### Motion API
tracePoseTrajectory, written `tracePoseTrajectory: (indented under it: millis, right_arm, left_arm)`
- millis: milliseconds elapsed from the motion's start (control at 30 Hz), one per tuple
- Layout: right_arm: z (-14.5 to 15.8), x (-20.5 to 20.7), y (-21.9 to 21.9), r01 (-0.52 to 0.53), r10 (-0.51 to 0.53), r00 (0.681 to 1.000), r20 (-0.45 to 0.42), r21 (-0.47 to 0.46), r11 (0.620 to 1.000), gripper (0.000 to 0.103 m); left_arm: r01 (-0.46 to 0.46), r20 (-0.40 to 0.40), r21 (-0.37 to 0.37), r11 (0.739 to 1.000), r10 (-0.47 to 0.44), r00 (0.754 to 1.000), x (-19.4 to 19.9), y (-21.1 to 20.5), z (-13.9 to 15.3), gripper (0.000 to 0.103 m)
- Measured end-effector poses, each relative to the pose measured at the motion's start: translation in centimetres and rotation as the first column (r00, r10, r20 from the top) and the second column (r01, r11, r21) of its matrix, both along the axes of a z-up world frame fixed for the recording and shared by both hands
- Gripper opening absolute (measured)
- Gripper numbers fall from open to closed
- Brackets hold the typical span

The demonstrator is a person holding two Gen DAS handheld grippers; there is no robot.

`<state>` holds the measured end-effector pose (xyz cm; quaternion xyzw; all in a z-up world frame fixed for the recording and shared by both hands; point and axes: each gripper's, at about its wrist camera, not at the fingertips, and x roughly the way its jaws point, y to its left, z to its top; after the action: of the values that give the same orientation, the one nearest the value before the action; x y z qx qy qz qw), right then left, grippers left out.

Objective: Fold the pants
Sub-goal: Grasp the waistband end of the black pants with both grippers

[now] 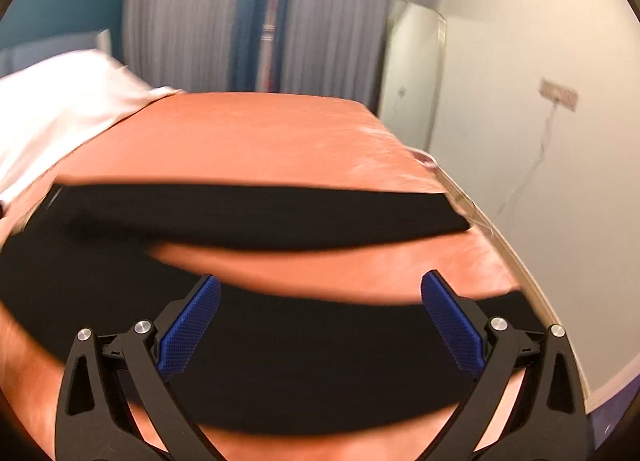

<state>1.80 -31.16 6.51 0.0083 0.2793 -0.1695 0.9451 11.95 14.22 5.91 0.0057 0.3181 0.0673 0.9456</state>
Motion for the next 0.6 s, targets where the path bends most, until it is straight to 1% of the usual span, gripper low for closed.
tracePoseTrajectory:
  millis: [33,100,133,200,267,300,367,433,500,600]
  right_arm:
    - [0.4,2.4,-3.9,0.005,-0.003,1.000,-0.019,0.070,0.998,0.098]
    - [0.3,6.3,-9.9,0.040,-0.026,0.996,-0.084,0.175,0.984,0.098]
    - [-0.2,8.5,-13.1,0.081,-0.054,0.990,-0.127,0.219,0.972,0.098]
    - [-1.4,11.8,-18.3,0.169,-0.122,0.975,-0.188,0.259,0.951,0.098]
    - [-2.1,13.7,-21.1,0.224,-0.172,0.962,-0.210,0.257,0.940,0.098]
    - [-2.5,14.5,-22.2,0.237,-0.181,0.958,-0.220,0.260,0.936,0.098]
    - [-3.3,15.8,-23.7,0.269,-0.215,0.948,-0.234,0.230,0.935,0.098]
    - [-3.9,16.7,-24.9,0.286,-0.231,0.942,-0.243,0.223,0.932,0.098]
    - [-4.5,17.4,-25.9,0.297,-0.236,0.939,-0.250,0.246,0.923,0.098]
    - [-5.3,18.0,-27.0,0.278,-0.212,0.947,-0.241,0.283,0.918,0.098]
  left_arm:
    - [-0.053,-0.021,0.029,0.998,0.053,0.998,2.6,1.8,0.2,0.097]
    - [-0.107,-0.077,0.062,0.992,0.112,0.991,8.1,5.3,0.2,0.097]
    - [-0.133,-0.101,0.070,0.989,0.140,0.985,10.4,6.8,0.0,0.097]
    - [-0.171,-0.168,0.049,0.984,0.177,0.970,14.7,9.8,-1.0,0.097]
    - [-0.204,-0.241,0.015,0.979,0.201,0.949,18.4,12.1,-2.5,0.097]
    - [-0.220,-0.263,0.012,0.976,0.215,0.941,19.8,12.9,-3.3,0.097]
    - [-0.260,-0.282,0.035,0.965,0.259,0.924,21.7,14.4,-4.4,0.096]
    - [-0.278,-0.290,0.036,0.960,0.276,0.916,22.9,15.0,-5.4,0.096]
    - [-0.288,-0.312,0.007,0.957,0.276,0.909,24.0,15.5,-6.5,0.096]
    - [-0.294,-0.380,-0.080,0.952,0.243,0.892,25.4,16.6,-8.1,0.096]
